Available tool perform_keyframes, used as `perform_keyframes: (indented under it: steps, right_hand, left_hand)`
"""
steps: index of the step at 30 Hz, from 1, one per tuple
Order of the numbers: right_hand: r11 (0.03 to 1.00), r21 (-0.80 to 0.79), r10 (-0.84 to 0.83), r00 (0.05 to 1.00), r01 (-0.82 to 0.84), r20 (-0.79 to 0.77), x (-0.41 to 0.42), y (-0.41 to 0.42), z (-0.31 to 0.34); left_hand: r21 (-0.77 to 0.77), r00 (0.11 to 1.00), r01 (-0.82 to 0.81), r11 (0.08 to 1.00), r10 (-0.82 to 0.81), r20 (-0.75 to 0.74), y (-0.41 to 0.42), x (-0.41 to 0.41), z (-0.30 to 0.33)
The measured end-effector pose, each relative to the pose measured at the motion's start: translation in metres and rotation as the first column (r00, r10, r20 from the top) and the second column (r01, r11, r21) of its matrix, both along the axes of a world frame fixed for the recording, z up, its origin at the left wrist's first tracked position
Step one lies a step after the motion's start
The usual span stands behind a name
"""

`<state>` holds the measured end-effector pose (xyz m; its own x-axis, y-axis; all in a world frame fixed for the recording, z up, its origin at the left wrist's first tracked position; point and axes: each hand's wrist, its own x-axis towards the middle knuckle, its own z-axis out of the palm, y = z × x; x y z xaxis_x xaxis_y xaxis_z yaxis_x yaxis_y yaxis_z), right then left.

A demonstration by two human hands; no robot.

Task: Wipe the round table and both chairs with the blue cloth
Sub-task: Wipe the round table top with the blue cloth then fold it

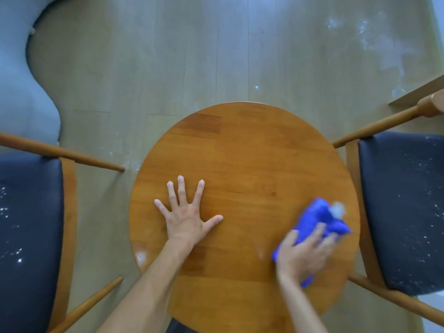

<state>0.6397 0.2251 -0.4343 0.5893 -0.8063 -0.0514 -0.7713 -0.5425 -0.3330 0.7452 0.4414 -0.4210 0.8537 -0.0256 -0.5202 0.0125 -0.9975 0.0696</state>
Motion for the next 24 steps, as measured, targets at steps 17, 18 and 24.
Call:
perform_keyframes:
  steps: [17, 18, 24]
  right_hand:
    - [0.997, -0.013, -0.08, 0.995, 0.079, -0.058, -0.048, 0.019, 0.0]
    - [1.0, -0.012, -0.016, 0.998, 0.015, -0.065, -0.041, 0.058, 0.003]
    - [0.483, 0.064, 0.875, 0.482, -0.873, -0.031, -0.086, 0.212, 0.012]
  left_hand:
    - [-0.192, 0.993, -0.107, 0.976, 0.116, 0.037, 0.093, -0.03, 0.012]
    - [-0.196, 0.992, -0.114, 0.974, 0.123, 0.034, 0.092, -0.03, 0.012]
    - [-0.21, 0.99, -0.125, 0.97, 0.134, 0.029, 0.096, -0.029, 0.018]
